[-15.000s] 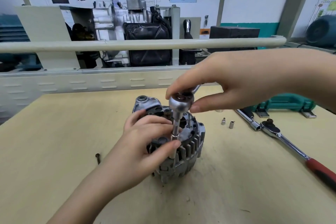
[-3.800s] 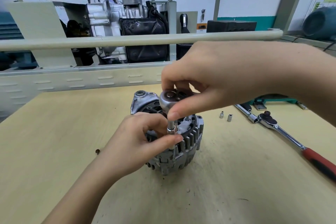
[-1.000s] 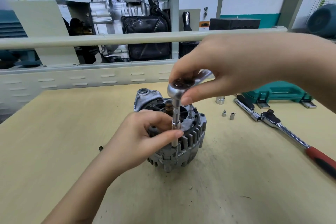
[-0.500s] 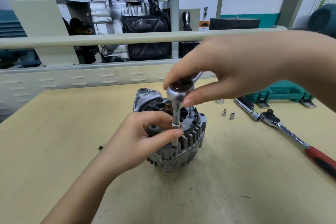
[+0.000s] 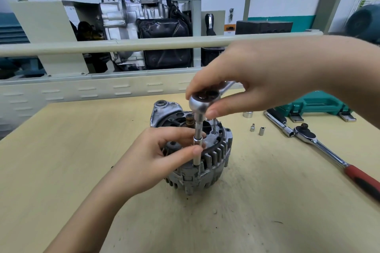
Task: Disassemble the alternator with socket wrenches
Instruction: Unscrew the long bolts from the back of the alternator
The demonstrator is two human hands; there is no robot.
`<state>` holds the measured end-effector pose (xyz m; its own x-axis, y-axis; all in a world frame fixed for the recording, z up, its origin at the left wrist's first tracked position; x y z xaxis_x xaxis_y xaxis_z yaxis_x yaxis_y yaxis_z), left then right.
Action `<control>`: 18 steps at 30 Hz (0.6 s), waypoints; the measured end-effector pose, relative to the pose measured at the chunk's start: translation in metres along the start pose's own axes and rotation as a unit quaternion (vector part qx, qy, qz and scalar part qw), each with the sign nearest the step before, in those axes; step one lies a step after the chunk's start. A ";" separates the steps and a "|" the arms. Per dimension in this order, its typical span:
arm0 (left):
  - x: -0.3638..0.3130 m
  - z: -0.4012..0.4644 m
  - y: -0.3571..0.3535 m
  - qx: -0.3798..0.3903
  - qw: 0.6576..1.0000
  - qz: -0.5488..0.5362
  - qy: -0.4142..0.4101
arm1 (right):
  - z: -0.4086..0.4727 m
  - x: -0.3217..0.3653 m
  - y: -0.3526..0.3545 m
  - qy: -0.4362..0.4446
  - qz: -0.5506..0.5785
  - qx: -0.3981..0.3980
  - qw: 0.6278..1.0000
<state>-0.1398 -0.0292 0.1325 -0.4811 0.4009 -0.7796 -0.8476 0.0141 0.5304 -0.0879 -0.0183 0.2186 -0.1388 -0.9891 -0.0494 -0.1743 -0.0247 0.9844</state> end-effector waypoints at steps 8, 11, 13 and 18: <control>-0.008 -0.001 0.007 -0.072 0.996 0.035 -0.024 | 0.003 -0.002 0.003 -0.013 -0.027 -0.018 0.999; -0.005 -0.001 0.009 -0.085 0.996 0.035 -0.012 | 0.002 -0.001 0.003 -0.008 -0.033 -0.028 0.999; -0.002 -0.002 0.008 -0.071 0.997 0.035 -0.004 | 0.002 0.001 0.002 0.007 -0.017 -0.028 0.999; 0.001 0.001 -0.001 -0.013 1.000 0.010 0.001 | 0.004 0.002 0.001 0.015 0.003 -0.007 1.000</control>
<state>-0.1394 -0.0280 0.1319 -0.4983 0.3982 -0.7701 -0.8438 -0.0183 0.5364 -0.0918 -0.0198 0.2188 -0.1106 -0.9931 -0.0381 -0.1598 -0.0201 0.9869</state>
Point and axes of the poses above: each hand's wrist, its own z-axis towards the middle knuckle, its own y-axis out of the back of the hand, x = y × z, the point moved 10 cm from there along z, towards the middle knuckle, and after that the axes turned 12 degrees about x, right-handed, at the moved point
